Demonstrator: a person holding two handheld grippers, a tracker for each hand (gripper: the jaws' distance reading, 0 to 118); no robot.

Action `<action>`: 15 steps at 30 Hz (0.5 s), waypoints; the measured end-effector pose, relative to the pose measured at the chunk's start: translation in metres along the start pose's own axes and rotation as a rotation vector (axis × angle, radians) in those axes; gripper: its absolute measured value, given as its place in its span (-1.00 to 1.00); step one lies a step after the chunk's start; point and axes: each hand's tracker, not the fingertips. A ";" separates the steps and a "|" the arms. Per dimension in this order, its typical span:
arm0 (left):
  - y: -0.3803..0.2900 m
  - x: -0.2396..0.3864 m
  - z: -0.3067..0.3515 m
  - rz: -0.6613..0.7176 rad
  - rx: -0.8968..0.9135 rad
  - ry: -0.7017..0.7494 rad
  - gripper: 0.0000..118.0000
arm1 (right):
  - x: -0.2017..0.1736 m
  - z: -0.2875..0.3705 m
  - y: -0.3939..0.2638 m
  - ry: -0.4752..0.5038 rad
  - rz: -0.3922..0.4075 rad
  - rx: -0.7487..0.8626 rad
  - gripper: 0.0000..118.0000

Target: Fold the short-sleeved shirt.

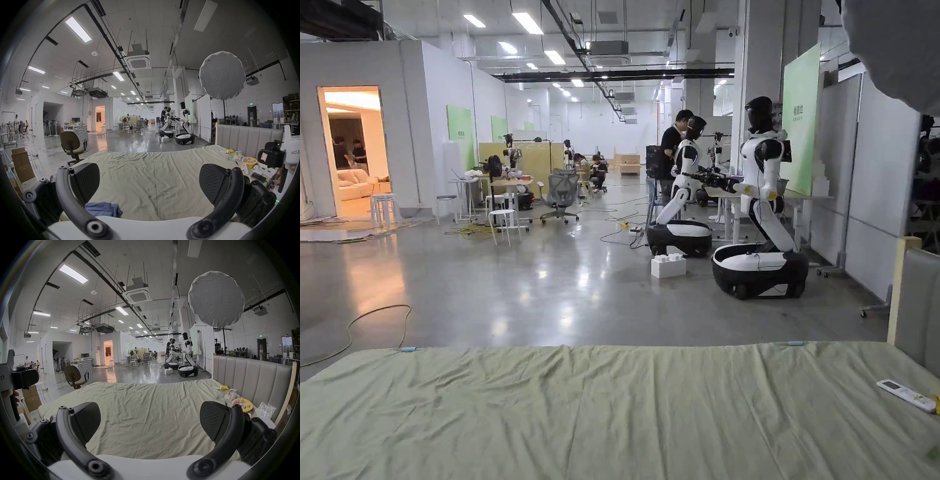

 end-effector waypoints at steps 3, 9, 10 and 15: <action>0.000 0.000 0.000 0.002 -0.001 -0.003 1.00 | 0.001 0.000 0.000 0.000 -0.006 0.002 1.00; 0.000 0.001 0.000 0.000 -0.004 -0.006 1.00 | 0.002 0.001 0.000 -0.004 -0.019 0.002 1.00; 0.000 0.001 0.000 0.001 -0.002 -0.007 1.00 | 0.002 0.001 0.000 -0.005 -0.021 0.002 1.00; 0.001 0.002 0.001 0.003 0.000 -0.010 1.00 | 0.003 0.001 0.001 -0.006 -0.031 -0.001 1.00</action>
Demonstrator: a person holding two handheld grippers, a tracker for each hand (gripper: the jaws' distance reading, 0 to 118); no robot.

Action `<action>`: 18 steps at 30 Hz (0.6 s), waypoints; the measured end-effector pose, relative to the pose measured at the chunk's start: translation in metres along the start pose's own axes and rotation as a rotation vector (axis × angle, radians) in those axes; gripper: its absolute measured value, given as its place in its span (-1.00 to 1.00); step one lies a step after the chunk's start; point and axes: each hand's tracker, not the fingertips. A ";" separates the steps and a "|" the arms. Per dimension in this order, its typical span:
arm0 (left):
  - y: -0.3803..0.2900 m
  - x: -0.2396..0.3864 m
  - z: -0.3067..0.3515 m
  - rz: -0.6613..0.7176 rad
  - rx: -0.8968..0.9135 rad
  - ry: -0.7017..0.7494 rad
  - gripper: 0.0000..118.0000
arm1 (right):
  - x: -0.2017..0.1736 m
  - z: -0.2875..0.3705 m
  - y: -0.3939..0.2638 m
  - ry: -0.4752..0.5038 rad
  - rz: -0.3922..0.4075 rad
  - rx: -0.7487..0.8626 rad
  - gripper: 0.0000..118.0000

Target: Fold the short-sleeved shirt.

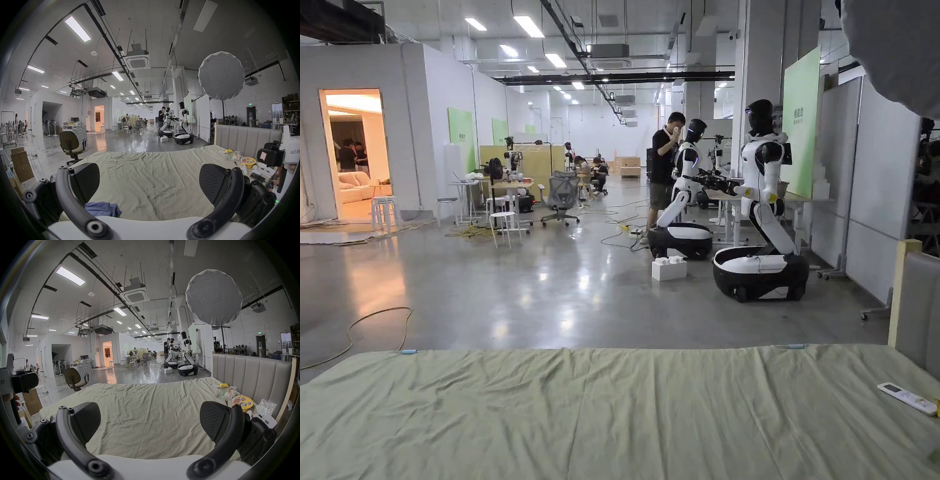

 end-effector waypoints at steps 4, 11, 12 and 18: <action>0.000 0.000 0.000 0.002 0.000 -0.001 1.00 | -0.001 -0.001 0.001 -0.010 0.004 -0.001 1.00; 0.000 0.000 0.000 0.007 -0.007 -0.003 1.00 | -0.005 -0.001 0.002 -0.012 0.039 -0.006 1.00; 0.000 0.001 0.001 0.005 -0.007 -0.003 1.00 | -0.006 -0.001 0.002 -0.011 0.041 -0.008 1.00; 0.000 0.000 0.001 0.004 -0.010 -0.004 1.00 | -0.007 -0.001 0.001 -0.001 0.032 -0.013 1.00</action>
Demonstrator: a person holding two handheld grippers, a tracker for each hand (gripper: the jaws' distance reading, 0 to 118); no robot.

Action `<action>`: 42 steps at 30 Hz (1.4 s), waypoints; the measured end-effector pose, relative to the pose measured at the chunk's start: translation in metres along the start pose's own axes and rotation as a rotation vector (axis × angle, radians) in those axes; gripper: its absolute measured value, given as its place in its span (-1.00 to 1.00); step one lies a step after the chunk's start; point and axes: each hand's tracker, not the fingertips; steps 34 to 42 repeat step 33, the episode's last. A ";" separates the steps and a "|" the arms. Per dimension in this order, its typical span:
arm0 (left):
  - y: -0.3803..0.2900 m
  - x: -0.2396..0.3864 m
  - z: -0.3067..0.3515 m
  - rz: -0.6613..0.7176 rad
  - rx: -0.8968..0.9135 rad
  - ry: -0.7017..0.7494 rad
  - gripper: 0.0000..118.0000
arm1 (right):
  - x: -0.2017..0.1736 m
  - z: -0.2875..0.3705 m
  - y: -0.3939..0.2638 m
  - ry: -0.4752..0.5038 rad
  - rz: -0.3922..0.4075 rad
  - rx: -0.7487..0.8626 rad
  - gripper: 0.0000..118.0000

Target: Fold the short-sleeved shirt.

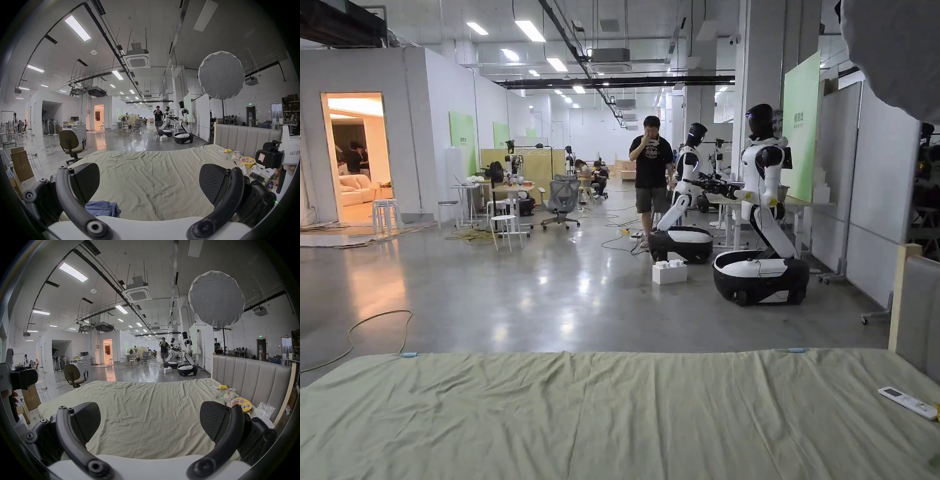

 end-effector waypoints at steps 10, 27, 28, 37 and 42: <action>0.000 -0.002 -0.001 0.034 -0.002 0.015 1.00 | -0.003 -0.005 0.015 -0.033 -0.095 -0.076 1.00; 0.001 -0.001 -0.001 0.041 -0.005 0.002 1.00 | -0.025 -0.012 0.030 -0.168 -0.265 -0.253 1.00; 0.001 -0.001 -0.001 0.041 -0.005 0.002 1.00 | -0.023 -0.013 0.030 -0.168 -0.277 -0.261 1.00; 0.000 -0.001 -0.001 0.042 -0.008 0.002 1.00 | -0.016 -0.013 0.028 -0.218 -0.304 -0.229 1.00; 0.000 -0.001 -0.001 0.042 -0.008 0.002 1.00 | -0.016 -0.013 0.028 -0.218 -0.304 -0.229 1.00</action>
